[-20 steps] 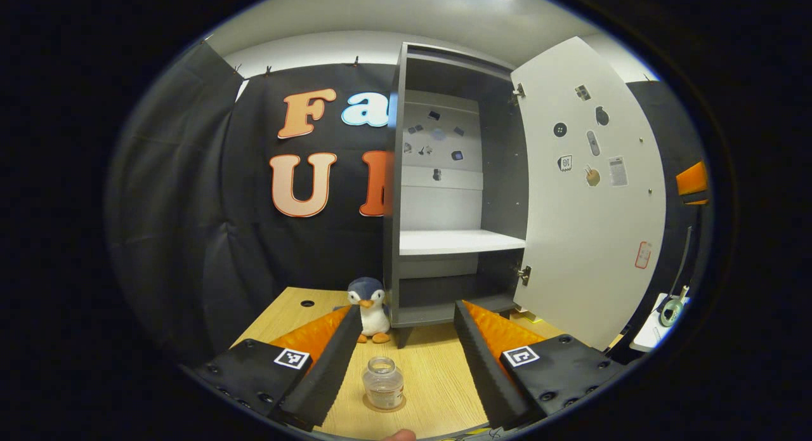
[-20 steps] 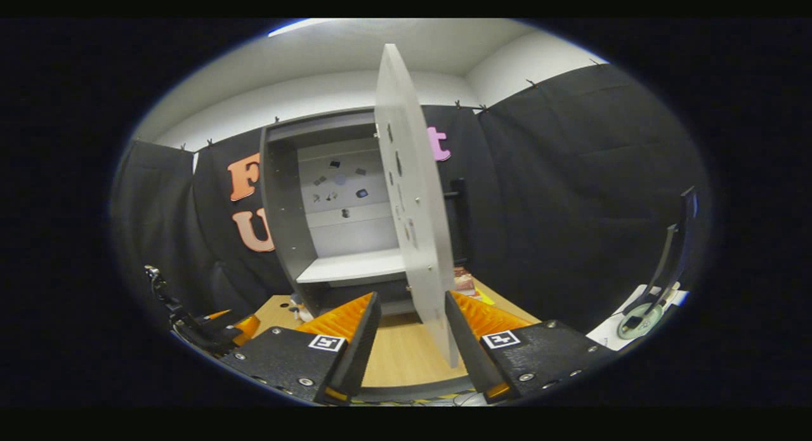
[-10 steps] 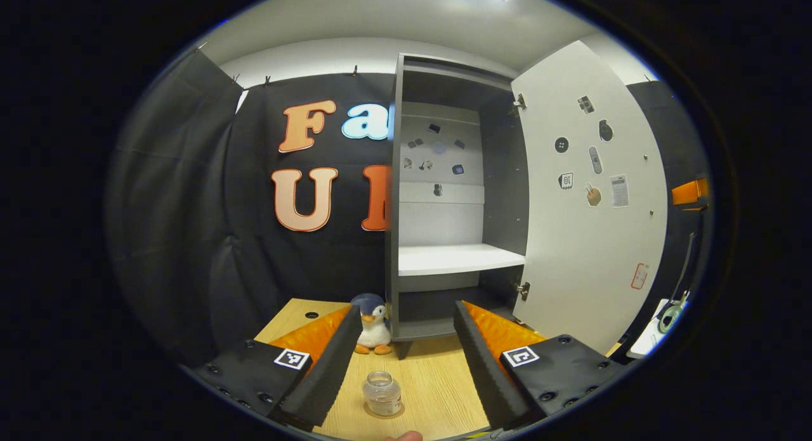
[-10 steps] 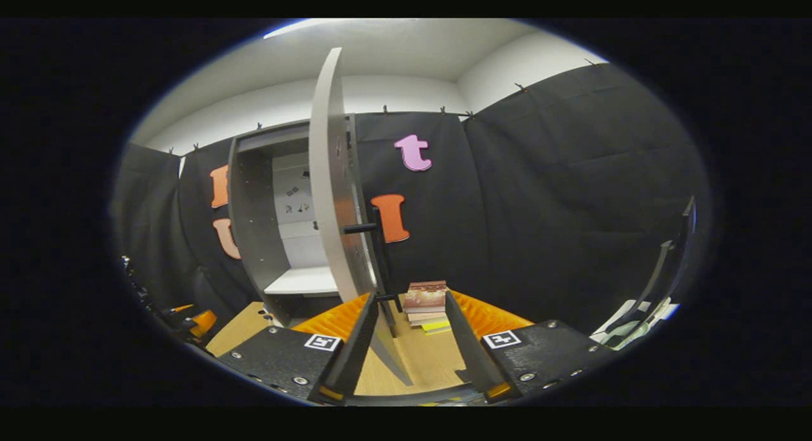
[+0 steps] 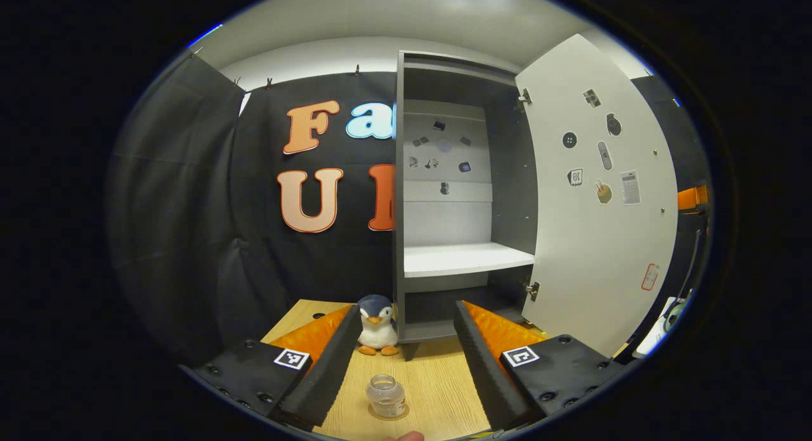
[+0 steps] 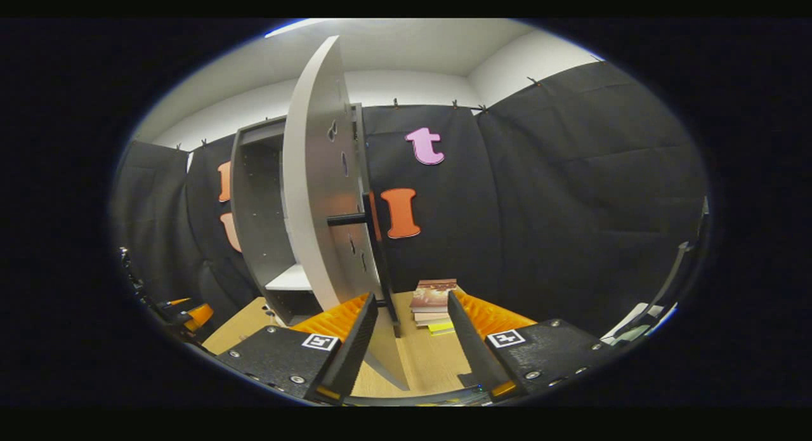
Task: Open the cabinet door with the right hand, grasp the bottle in the cabinet with the left hand and place it on the coaster, then close the cabinet door with the right hand.
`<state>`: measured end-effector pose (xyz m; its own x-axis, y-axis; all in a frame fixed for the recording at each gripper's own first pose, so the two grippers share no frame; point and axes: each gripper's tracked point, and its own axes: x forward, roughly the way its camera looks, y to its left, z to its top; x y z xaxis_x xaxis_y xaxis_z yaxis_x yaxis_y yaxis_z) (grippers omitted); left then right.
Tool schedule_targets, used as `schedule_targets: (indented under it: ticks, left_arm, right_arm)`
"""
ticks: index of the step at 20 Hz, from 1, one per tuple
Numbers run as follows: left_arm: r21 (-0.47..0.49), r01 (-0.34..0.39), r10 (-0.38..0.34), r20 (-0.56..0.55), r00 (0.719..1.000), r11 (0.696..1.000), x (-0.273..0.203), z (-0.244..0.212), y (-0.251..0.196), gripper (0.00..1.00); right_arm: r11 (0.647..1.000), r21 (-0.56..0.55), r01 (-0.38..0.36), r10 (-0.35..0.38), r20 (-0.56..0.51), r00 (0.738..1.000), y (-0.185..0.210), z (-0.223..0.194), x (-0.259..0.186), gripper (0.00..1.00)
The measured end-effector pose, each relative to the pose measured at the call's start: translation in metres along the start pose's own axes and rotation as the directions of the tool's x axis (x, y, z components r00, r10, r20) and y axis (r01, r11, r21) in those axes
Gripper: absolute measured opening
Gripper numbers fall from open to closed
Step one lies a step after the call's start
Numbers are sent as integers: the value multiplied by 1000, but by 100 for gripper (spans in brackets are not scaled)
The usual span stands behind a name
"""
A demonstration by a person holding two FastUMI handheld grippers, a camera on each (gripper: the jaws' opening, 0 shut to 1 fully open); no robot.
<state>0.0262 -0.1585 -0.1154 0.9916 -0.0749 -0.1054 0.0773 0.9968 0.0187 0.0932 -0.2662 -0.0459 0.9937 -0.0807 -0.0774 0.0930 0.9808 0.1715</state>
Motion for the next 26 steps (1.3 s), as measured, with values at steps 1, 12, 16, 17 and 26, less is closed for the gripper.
schedule_targets:
  ticks: [1,12,16,17,26]
  left_arm:
    - [4,-3,3,-1,1000,1000,-1,0,0,95]
    - [4,24,-24,-7,1000,1000,0,-2,-7,95]
    - [-10,5,-5,-16,1000,1000,-2,-5,8,95]
    - [-15,0,0,-17,1000,1000,-2,-6,12,95]
    - [-37,-71,71,-16,997,997,6,-6,59,95]
  right_arm:
    - [1000,-5,-1,1,4,1000,1,-2,0,71]
    - [985,0,-173,173,-14,985,100,-16,6,71]
    - [969,15,-248,249,-25,968,142,-23,15,71]
    - [964,13,-264,264,-26,964,153,-25,18,71]
    - [926,53,-373,375,-41,926,237,-39,67,76]
